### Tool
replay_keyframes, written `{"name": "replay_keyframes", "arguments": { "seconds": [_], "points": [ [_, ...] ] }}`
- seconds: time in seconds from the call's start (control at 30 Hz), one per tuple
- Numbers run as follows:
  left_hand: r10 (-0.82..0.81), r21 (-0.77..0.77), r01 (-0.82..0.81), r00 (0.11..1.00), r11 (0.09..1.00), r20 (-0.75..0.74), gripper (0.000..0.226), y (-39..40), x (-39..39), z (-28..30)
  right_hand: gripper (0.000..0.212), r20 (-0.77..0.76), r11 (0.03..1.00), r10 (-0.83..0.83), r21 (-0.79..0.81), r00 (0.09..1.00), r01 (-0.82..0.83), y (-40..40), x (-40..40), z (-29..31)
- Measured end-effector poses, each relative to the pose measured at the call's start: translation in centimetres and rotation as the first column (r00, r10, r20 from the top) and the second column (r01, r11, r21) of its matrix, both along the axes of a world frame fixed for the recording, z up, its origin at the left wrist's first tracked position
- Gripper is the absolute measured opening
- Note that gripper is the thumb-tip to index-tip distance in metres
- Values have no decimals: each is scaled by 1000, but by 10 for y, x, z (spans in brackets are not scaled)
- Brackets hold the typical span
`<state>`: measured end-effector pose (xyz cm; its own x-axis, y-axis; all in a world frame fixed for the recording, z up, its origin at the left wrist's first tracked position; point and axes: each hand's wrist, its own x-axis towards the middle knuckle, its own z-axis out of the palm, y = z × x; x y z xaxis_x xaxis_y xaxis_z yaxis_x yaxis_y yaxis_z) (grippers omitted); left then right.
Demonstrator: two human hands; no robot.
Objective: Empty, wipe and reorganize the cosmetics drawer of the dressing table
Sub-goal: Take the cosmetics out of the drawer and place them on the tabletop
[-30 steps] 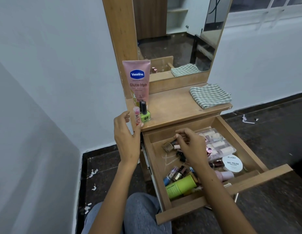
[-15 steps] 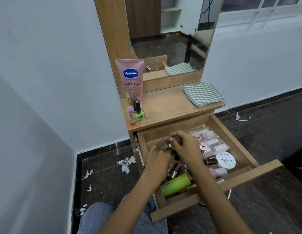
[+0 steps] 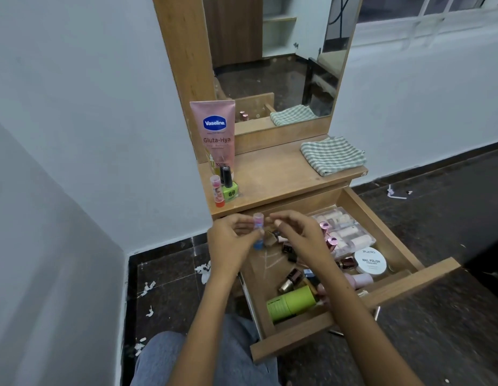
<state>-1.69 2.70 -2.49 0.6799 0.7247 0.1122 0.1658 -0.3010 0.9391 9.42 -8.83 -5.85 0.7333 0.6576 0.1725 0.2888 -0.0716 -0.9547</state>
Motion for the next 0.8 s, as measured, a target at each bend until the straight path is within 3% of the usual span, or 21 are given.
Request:
{"name": "replay_keyframes", "arguments": {
  "seconds": [0.07, 0.13, 0.23, 0.33, 0.43, 0.53, 0.63, 0.8],
  "points": [
    [49, -115, -39, 995, 993, 83, 25, 8, -5, 7, 31, -37, 983, 182, 34, 983, -181, 3, -5, 2],
    [64, -122, -49, 990, 991, 123, 26, 9, -6, 10, 39, -25, 966, 248, 78, 968, -245, 8, -9, 6],
    [38, -91, -19, 977, 996, 209, 25, 6, -6, 11, 39, 12, 980, 169, 106, 985, -170, 18, -11, 14],
    [33, 2, -35, 968, 999, 249, 30, 2, -7, 7, 33, 128, 994, -11, 106, 992, -3, 30, -9, 24],
    [63, 260, -101, 987, 960, 150, 23, -1, -11, -6, 31, 160, 983, -146, 138, 976, 124, 47, -1, 41],
    [34, 464, -27, 999, 886, -6, 16, -6, -13, -21, 29, 198, 981, -195, 66, 961, 185, 71, 12, 49],
    [12, 570, 44, 996, 821, -93, 12, -10, -11, -29, 29, 308, 974, -196, -52, 931, 222, 88, 18, 44],
    [-14, 658, 154, 977, 737, -213, 14, -9, 2, -32, 39, 246, 983, -146, -76, 958, 169, 85, 23, 41]
  ]
}}
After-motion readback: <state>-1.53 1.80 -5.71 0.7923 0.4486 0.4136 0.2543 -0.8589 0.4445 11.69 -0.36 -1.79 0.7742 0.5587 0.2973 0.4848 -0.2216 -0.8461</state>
